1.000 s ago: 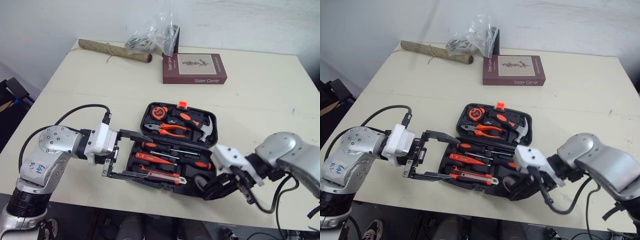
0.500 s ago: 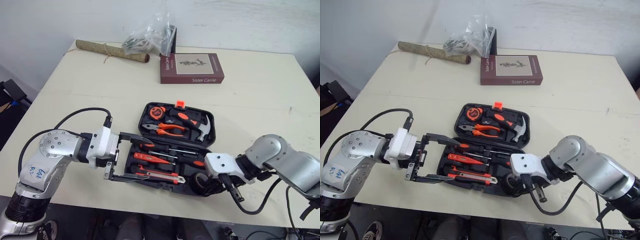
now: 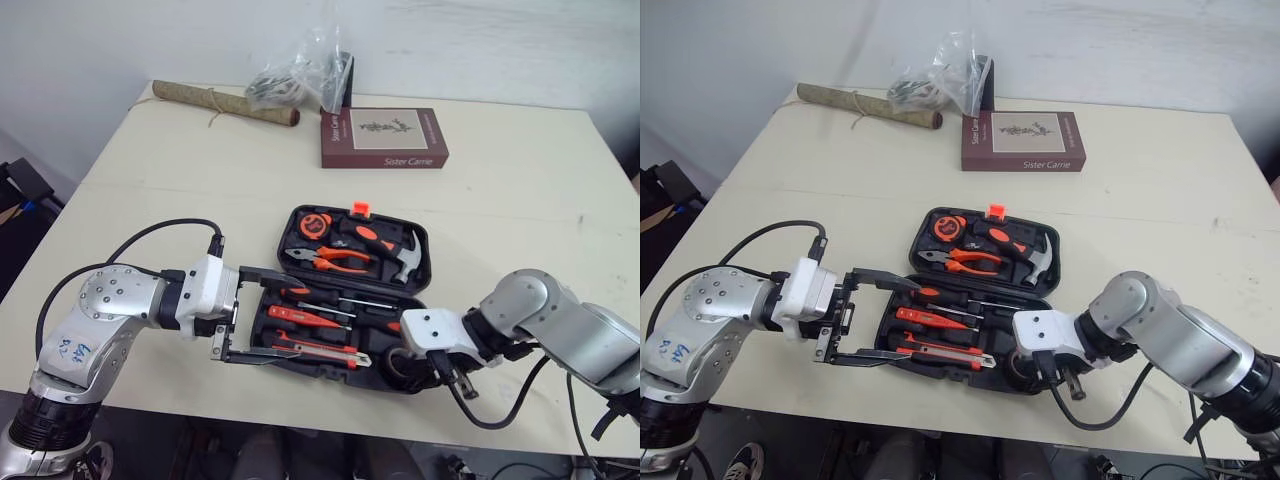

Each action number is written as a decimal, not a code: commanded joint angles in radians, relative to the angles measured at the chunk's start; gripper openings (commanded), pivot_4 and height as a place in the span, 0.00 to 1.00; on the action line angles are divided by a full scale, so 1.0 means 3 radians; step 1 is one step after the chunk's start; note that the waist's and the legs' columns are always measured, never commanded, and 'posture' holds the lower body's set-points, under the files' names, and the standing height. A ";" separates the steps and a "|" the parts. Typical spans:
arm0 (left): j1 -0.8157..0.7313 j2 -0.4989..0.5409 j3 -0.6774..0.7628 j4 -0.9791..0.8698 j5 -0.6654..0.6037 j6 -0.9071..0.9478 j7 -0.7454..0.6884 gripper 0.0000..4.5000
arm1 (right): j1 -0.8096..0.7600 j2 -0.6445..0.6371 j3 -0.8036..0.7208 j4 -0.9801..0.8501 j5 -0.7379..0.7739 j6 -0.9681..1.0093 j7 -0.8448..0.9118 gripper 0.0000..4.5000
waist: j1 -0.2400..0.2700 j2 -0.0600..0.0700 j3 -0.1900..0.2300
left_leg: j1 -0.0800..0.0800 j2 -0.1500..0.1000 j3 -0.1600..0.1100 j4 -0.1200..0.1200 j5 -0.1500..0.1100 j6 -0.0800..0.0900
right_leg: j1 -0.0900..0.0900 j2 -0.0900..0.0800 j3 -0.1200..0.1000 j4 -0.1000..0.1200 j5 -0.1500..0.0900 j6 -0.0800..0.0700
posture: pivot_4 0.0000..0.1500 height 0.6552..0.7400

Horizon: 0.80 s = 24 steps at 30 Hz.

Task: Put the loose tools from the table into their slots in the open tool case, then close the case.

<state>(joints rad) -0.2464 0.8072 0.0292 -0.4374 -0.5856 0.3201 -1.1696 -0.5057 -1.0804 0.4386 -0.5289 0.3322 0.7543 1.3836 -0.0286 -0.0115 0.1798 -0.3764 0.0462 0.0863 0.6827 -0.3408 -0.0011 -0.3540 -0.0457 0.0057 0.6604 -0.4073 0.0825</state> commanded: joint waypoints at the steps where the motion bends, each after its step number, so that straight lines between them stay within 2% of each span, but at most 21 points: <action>1: 0.0024 0.0049 0.0129 -0.0084 -0.0019 -0.0018 0.0025 1.00 | 0.0044 -0.0064 -0.0214 -0.0012 0.0178 -0.0247 0.0258 0.37 | -0.0006 0.0000 0.0000 | 0.0000 0.0000 0.0000 0.0000 0.0000 0.0000 | 0.0000 0.0000 0.0000 0.0000 0.0000 0.0000 | 1.00 1.00; 5: 0.0057 0.0084 0.0183 -0.0052 -0.0005 -0.0030 0.0033 1.00 | 0.0097 -0.0103 -0.0645 0.0144 0.0835 -0.0005 0.0551 0.37 | -0.0010 0.0000 0.0000 | 0.0000 0.0000 0.0001 0.0000 0.0000 0.0000 | 0.0000 0.0000 0.0000 0.0001 0.0000 0.0000 | 1.00 1.00; 8: 0.0061 0.0087 0.0201 -0.0024 0.0010 -0.0054 0.0052 1.00 | 0.0364 0.0416 -0.1049 0.0366 0.1137 -0.0627 0.0539 0.37 | -0.0012 -0.0007 -0.0003 | 0.0002 0.0002 0.0000 0.0000 0.0000 0.0000 | 0.0003 0.0002 -0.0001 0.0000 0.0000 0.0000 | 1.00 1.00; 10: 0.0061 0.0079 0.0202 -0.0016 0.0015 -0.0060 0.0068 1.00 | 0.0463 0.0722 -0.1211 0.0488 0.1342 -0.0750 0.0525 0.37 | -0.0016 -0.0008 -0.0003 | 0.0003 0.0004 0.0000 -0.0001 0.0000 0.0000 | 0.0005 0.0006 0.0000 -0.0001 0.0000 0.0000 | 1.00 1.00; 13: 0.0070 0.0091 0.0187 -0.0016 0.0034 -0.0057 0.0076 1.00 | 0.0754 0.0810 -0.1045 0.0664 0.0867 -0.1278 0.0546 0.19 | -0.0002 -0.0006 -0.0002 | 0.0003 0.0002 0.0001 -0.0001 0.0001 0.0000 | 0.0005 0.0004 0.0000 0.0001 0.0000 0.0000 | 1.00 1.00; 15: 0.0053 0.0115 0.0193 0.0008 0.0037 -0.0048 0.0060 1.00 | 0.0884 0.0982 -0.0966 0.0826 0.0624 -0.1685 0.0458 0.01 | 0.0004 -0.0012 -0.0005 | 0.0003 0.0001 -0.0001 0.0000 0.0000 0.0000 | 0.0008 0.0003 -0.0001 -0.0001 0.0000 0.0000 | 1.00 1.00; 24: 0.0032 0.0096 0.0199 0.0092 0.0103 -0.0059 0.0124 1.00 | 0.1168 0.1168 -0.0787 0.1644 -0.0120 -0.2959 0.0377 0.01 | -0.0008 -0.0010 -0.0004 | 0.0009 0.0001 -0.0002 0.0000 0.0001 -0.0001 | 0.0010 0.0004 0.0000 0.0000 0.0000 0.0000 | 1.00 1.00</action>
<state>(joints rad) -0.2395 0.8403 0.0676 -0.4068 -0.5594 0.3145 -1.1455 -0.1821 -0.7244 0.1953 -0.0828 0.3450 -0.0838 1.4996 -0.0311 -0.0145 0.1786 -0.3711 0.0469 0.0857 0.6824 -0.3406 -0.0014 -0.3479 -0.0443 0.0055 0.6599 -0.4074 0.0825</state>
